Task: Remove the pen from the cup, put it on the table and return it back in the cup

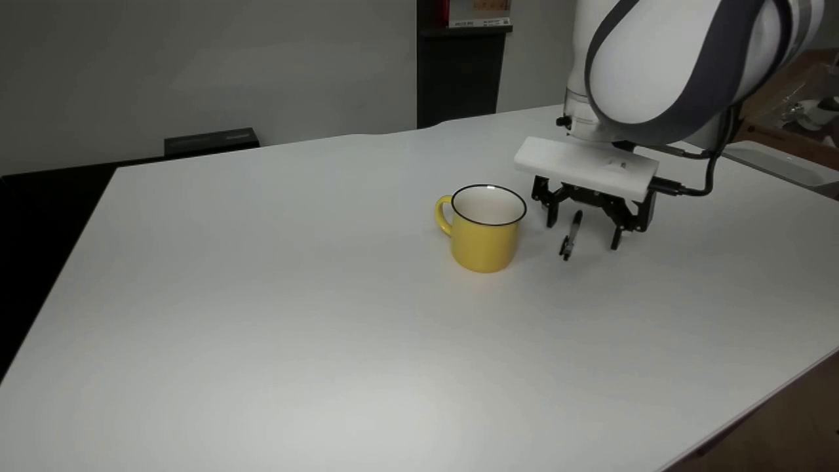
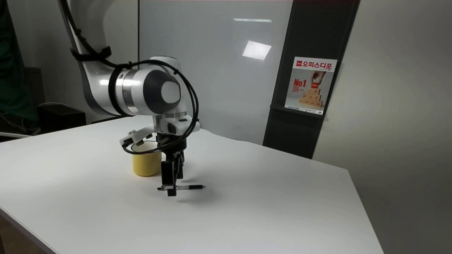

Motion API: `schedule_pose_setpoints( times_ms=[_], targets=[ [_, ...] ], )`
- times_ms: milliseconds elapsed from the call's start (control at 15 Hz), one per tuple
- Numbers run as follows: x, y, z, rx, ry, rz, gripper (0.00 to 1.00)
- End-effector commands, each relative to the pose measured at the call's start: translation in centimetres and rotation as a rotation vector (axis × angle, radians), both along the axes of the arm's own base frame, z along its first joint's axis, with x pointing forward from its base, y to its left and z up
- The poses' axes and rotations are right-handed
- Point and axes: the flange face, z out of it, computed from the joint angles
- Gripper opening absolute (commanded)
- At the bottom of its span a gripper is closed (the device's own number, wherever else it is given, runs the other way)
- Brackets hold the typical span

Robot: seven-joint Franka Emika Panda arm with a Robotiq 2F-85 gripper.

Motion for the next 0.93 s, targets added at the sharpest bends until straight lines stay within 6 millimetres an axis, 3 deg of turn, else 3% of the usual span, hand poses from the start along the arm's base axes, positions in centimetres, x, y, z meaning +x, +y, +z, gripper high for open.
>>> schedule_pose_setpoints(
  times_ms=[0, 133, 733, 867],
  targets=[
    [0.69, -0.09, -0.8, -0.006, -0.05, -0.066, 0.74],
    [0.72, -0.16, -1.15, -0.004, -0.073, -0.08, 0.71],
    [0.7, -0.56, -0.98, -0.007, -0.128, -0.124, 0.08],
    [0.51, -0.71, -1.01, -0.006, -0.126, -0.131, 0.0]
  ],
)
